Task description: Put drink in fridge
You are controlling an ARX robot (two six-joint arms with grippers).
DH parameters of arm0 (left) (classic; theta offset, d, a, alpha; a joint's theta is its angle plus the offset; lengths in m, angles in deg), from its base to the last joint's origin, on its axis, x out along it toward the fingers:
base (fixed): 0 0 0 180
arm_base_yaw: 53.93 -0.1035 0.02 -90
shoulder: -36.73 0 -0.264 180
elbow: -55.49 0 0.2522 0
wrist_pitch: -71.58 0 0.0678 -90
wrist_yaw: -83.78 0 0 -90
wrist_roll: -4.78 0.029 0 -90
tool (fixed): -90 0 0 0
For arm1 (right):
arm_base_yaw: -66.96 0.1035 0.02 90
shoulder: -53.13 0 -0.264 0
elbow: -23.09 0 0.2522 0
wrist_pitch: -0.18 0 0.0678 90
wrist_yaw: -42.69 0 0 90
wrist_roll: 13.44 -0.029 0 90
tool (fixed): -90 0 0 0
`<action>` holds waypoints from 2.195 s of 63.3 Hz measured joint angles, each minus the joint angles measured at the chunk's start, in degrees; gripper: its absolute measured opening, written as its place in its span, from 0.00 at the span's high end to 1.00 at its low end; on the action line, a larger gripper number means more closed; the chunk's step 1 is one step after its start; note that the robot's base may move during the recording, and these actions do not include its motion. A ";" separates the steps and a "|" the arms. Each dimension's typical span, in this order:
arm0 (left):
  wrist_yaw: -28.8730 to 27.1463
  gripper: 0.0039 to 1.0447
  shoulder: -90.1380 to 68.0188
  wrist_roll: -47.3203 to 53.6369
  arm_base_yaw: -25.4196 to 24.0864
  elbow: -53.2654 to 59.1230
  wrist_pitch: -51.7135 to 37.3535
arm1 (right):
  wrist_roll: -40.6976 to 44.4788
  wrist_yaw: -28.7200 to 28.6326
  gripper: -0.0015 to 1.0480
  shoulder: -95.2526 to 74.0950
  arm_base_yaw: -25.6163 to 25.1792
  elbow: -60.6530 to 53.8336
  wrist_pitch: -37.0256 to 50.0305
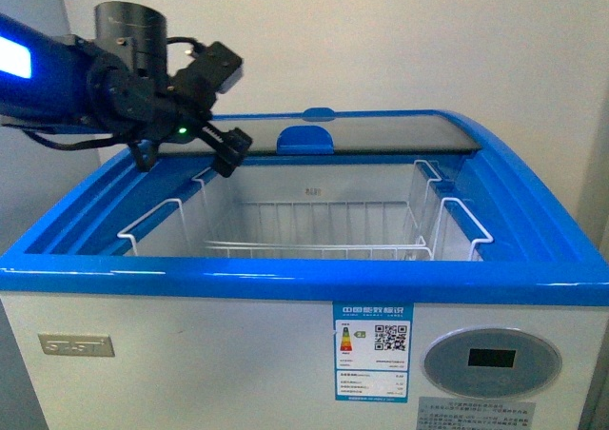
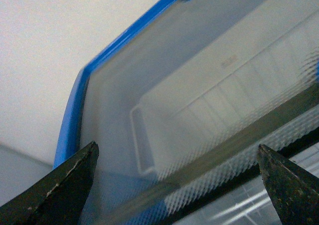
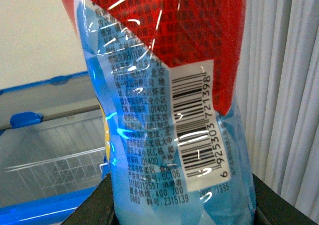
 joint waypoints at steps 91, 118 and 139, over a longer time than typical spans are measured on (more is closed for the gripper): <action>-3.74 0.98 99.23 -36.09 -9.60 122.38 -32.04 | 84.32 -14.86 0.61 -93.09 19.89 70.97 -18.18; -3.76 0.98 110.62 -36.13 -9.60 125.24 -24.37 | 86.09 -11.43 0.61 -103.16 19.32 71.93 -4.87; -3.74 0.98 120.61 -36.11 -9.60 125.24 -14.86 | 85.24 -12.35 0.16 -102.84 19.71 69.72 -2.25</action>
